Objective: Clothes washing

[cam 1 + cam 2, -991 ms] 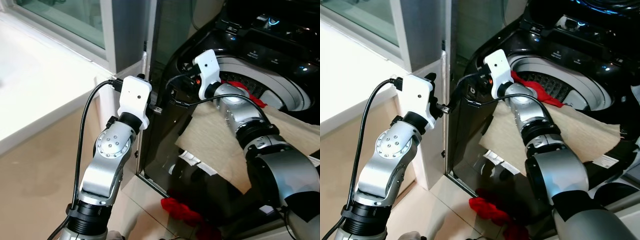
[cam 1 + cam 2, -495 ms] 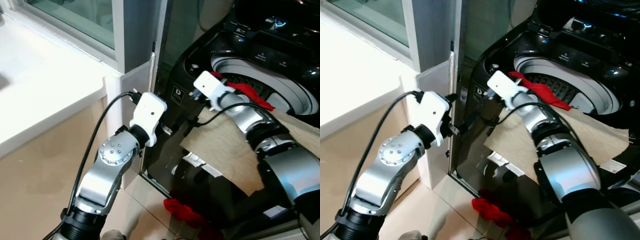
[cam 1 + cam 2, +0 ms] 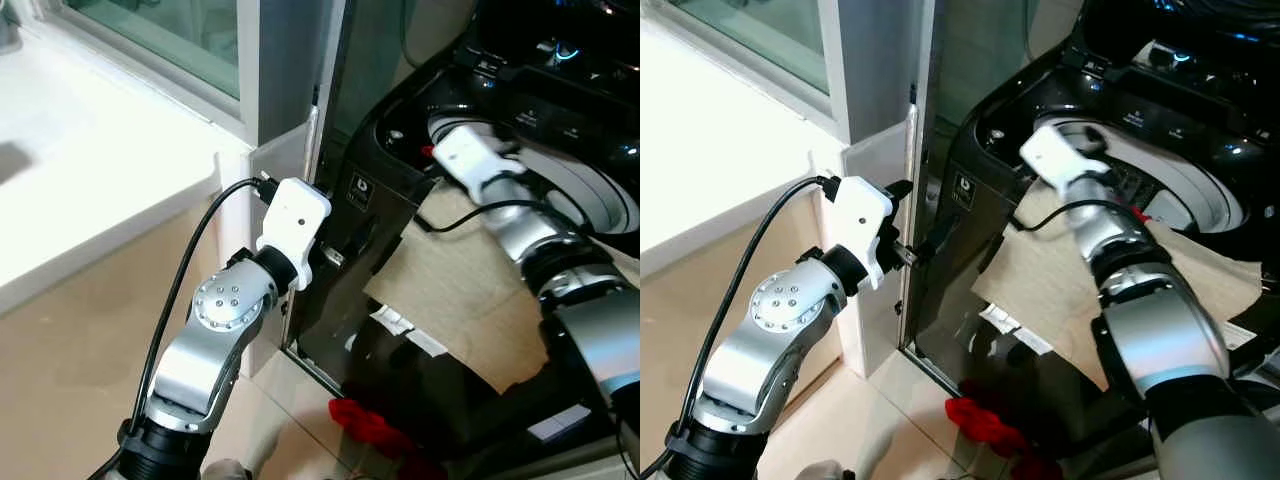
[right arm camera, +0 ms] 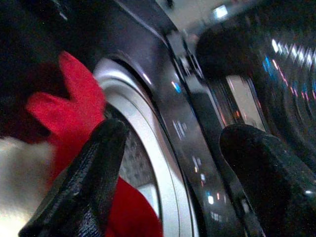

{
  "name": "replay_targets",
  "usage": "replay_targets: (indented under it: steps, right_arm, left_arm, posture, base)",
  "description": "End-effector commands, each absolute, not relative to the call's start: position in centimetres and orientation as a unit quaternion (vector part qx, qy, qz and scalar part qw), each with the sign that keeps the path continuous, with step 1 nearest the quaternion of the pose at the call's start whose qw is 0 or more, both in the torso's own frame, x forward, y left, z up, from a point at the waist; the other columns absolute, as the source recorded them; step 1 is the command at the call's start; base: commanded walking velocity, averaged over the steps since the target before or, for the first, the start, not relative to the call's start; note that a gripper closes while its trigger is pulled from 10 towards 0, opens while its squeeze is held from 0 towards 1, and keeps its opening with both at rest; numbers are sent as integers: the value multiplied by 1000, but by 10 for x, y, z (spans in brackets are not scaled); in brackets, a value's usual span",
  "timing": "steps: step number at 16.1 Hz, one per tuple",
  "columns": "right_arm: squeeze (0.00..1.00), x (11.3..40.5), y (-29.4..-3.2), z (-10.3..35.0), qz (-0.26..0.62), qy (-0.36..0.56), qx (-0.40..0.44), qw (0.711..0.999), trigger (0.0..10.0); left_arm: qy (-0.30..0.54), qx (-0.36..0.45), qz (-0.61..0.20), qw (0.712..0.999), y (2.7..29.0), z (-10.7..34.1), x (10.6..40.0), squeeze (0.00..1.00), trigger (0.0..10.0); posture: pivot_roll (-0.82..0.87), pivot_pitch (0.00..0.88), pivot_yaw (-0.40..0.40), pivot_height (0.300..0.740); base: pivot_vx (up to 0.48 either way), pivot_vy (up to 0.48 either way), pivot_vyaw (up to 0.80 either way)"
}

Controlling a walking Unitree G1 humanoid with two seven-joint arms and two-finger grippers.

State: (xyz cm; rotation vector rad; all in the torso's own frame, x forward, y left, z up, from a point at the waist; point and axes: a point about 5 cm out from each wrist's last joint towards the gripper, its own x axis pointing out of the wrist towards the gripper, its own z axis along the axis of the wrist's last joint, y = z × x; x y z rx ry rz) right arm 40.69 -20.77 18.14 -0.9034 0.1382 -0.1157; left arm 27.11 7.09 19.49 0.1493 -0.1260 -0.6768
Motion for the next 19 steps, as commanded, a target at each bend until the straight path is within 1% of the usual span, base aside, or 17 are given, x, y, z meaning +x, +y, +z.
replay_targets:
  steps: [1,2,3,4,5,7,10,12,15,16,17,19]
  right_arm:
    - [388,402,-225,175,-91,96,-398,908,10000]
    - [384,399,-233,171,-117,113,-336,928,10000]
    - [384,398,-235,169,-126,121,-292,940,10000]
    - [380,399,-232,168,-129,122,-229,957,10000]
    - [376,401,-227,169,-120,116,-183,969,10000]
    - [373,405,-216,176,-99,102,-109,984,10000]
    - [369,413,-201,195,-54,66,-60,995,10000]
    - [365,413,-200,196,-45,62,-61,995,10000]
    - [361,410,-208,197,-36,49,-65,996,10000]
    - [361,405,-210,187,-28,62,-77,995,10000]
    - [361,398,-209,172,-18,92,-63,994,10000]
    - [365,396,-210,167,-24,103,-50,993,10000]
  left_arm:
    - [-59,68,-336,938,68,195,270,0,10000]
    - [-57,69,-336,938,68,195,270,0,10000]
    - [-56,70,-336,938,68,195,271,0,10000]
    - [-54,71,-335,938,68,195,271,0,10000]
    - [-54,72,-334,938,69,194,271,0,10000]
    - [-53,74,-332,939,69,194,271,0,10000]
    - [-56,77,-322,942,71,195,272,0,10000]
    - [-57,77,-320,943,71,195,272,0,10000]
    - [-58,76,-312,945,74,196,272,0,10000]
    - [-59,76,-313,945,75,196,272,0,10000]
    - [-58,74,-316,944,75,196,272,0,10000]
    - [-57,74,-318,943,75,196,272,0,10000]
  posture:
    - [98,0,-158,740]
    - [96,0,-154,740]
    - [96,0,-152,740]
    - [96,0,-152,740]
    - [95,0,-150,740]
    - [95,0,-150,740]
    - [93,0,-168,740]
    - [90,0,-171,740]
    - [69,0,-170,740]
    - [53,0,-166,740]
    - [41,0,-159,740]
    - [29,0,-146,740]
  base:
    - [0,0,0]
    - [0,0,0]
    - [0,0,0]
    - [0,0,0]
    - [0,0,0]
    - [0,0,0]
    - [0,0,0]
    - [0,0,0]
    - [0,0,0]
    - [0,0,0]
    - [0,0,0]
    - [0,0,0]
